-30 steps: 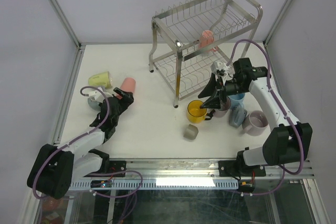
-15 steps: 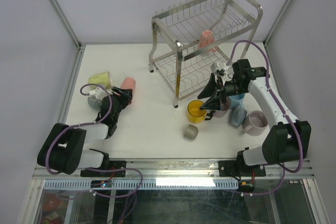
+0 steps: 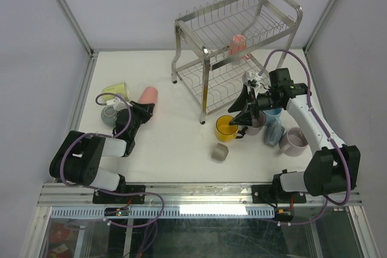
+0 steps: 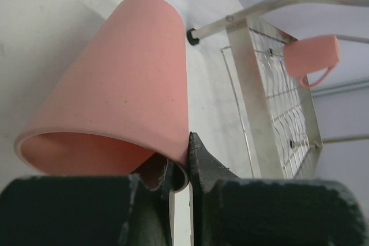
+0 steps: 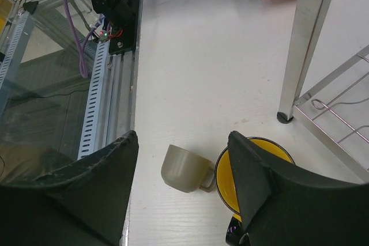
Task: Load the cups into the dish rack
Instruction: Pick up the cup at the center of the board.
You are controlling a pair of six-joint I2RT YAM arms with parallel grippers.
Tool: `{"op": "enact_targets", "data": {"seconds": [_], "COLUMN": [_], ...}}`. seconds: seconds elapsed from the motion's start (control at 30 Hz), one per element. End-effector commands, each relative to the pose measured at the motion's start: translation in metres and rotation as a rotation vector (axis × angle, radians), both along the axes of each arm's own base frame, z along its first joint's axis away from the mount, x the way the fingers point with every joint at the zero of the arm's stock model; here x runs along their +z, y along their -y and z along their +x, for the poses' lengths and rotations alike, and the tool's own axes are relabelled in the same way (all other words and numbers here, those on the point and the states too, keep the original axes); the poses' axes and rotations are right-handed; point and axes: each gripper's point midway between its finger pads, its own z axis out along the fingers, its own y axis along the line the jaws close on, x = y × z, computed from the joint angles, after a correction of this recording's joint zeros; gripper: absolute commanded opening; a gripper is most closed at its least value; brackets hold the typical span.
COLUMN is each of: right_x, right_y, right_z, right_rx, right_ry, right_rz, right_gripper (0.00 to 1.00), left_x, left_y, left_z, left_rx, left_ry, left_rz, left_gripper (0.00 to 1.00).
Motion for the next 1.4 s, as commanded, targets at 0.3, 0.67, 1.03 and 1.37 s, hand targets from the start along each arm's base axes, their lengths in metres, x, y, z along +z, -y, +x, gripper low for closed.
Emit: {"op": "enact_targets", "data": {"seconds": [0.3,0.67,1.03,1.37], "right_x": [0.059,0.11,0.162,0.207], "right_y": [0.0,-0.002,-0.001,-0.002], "right_z": [0.004,-0.006,-0.031,-0.023], "right_rx": [-0.031,-0.015,0.017,-0.1], "right_ry": [0.097,0.081,0.1,0.042], "right_rz": [0.074,0.143,0.194,0.188], "right_gripper": [0.69,0.71,0.76,0.98], "left_x": [0.139,0.223,0.277,0.301], "left_y": [0.054,0.099,0.153,0.17], "left_z": [-0.087,-0.193,-0.241,-0.255], "left_rx": [-0.464,-0.803,-1.007,-1.012], "left_ry": [0.552,0.964,1.165,1.245], "left_rz": [0.068,-0.012,-0.111,-0.332], "left_gripper": [0.0,0.0,0.0,0.0]}}
